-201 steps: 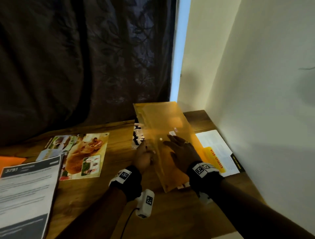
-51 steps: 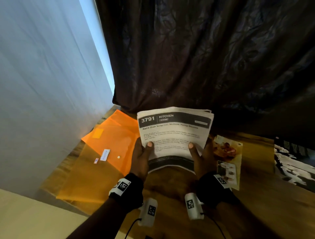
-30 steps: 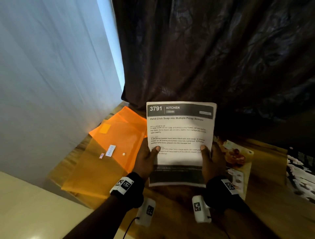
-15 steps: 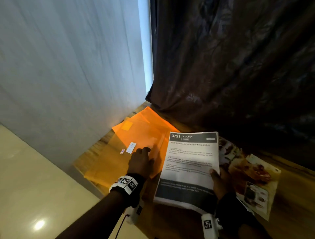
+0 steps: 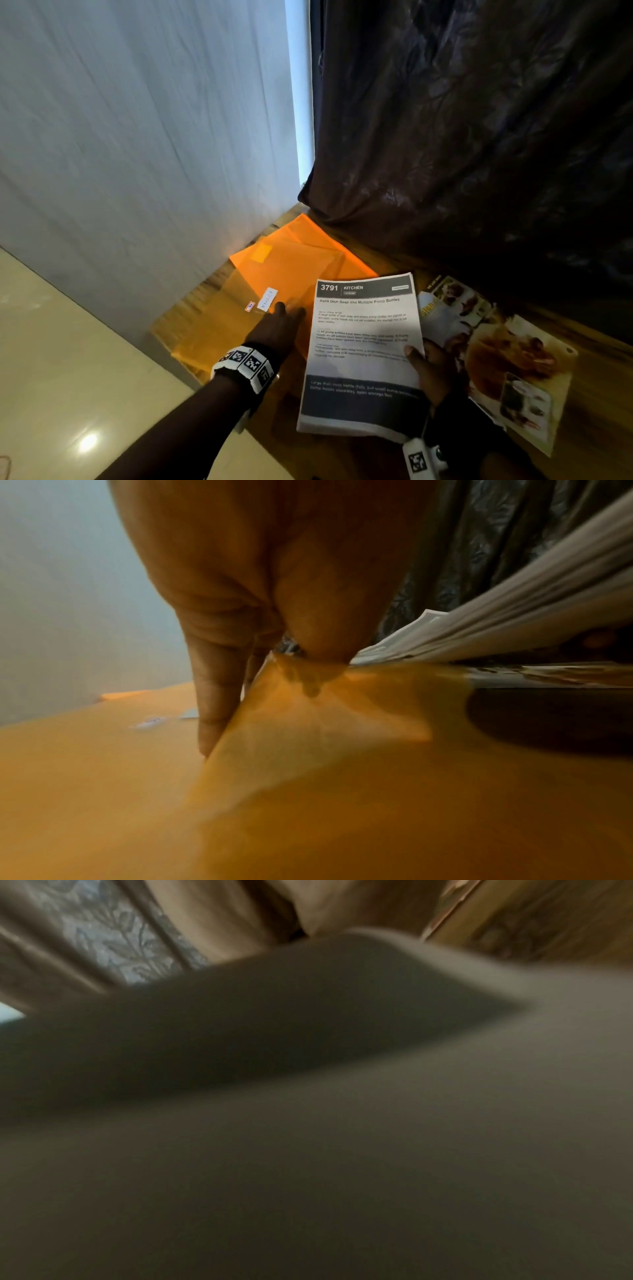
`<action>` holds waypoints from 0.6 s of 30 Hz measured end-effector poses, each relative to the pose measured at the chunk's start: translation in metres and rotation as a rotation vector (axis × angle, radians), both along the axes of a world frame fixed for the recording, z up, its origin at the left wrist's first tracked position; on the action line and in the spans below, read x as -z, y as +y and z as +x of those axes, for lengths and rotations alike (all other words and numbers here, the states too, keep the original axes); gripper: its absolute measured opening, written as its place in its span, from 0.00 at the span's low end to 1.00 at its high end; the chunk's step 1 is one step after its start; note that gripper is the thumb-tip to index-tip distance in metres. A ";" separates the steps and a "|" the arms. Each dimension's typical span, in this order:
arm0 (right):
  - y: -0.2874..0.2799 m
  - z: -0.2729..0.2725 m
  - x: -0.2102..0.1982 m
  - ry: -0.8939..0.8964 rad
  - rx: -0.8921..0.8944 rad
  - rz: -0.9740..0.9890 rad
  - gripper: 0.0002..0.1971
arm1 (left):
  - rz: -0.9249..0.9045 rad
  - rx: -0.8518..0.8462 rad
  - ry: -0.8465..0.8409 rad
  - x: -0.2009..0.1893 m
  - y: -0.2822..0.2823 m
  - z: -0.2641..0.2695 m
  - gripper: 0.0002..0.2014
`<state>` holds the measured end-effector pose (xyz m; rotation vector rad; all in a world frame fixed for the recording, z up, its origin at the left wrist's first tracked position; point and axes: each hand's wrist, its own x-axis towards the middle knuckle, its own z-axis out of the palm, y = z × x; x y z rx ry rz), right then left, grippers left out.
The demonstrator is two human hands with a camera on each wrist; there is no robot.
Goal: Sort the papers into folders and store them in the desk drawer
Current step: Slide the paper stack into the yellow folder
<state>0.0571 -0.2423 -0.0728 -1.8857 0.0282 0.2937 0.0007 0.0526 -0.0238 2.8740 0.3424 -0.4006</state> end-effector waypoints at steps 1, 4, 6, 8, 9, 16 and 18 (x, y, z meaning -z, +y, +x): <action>0.002 0.000 0.001 0.007 -0.020 0.003 0.08 | 0.001 -0.013 0.017 -0.002 0.003 0.001 0.16; 0.004 0.002 0.008 0.035 -0.067 -0.001 0.05 | -0.031 -0.030 0.031 -0.005 0.010 0.002 0.21; 0.007 0.006 0.006 0.026 -0.107 -0.008 0.09 | -0.080 -0.046 0.000 -0.008 0.013 0.000 0.23; 0.012 0.011 -0.002 0.021 -0.130 -0.020 0.06 | -0.115 -0.064 -0.029 -0.011 0.013 -0.002 0.23; 0.015 0.013 -0.008 0.017 -0.139 -0.030 0.04 | -0.123 -0.069 -0.029 -0.012 0.012 -0.003 0.24; 0.040 0.041 -0.031 -0.038 -0.198 -0.071 0.11 | -0.092 -0.029 -0.003 -0.020 0.006 -0.008 0.33; 0.048 0.053 -0.038 -0.044 -0.213 -0.085 0.13 | -0.078 -0.019 0.014 -0.022 0.006 -0.009 0.35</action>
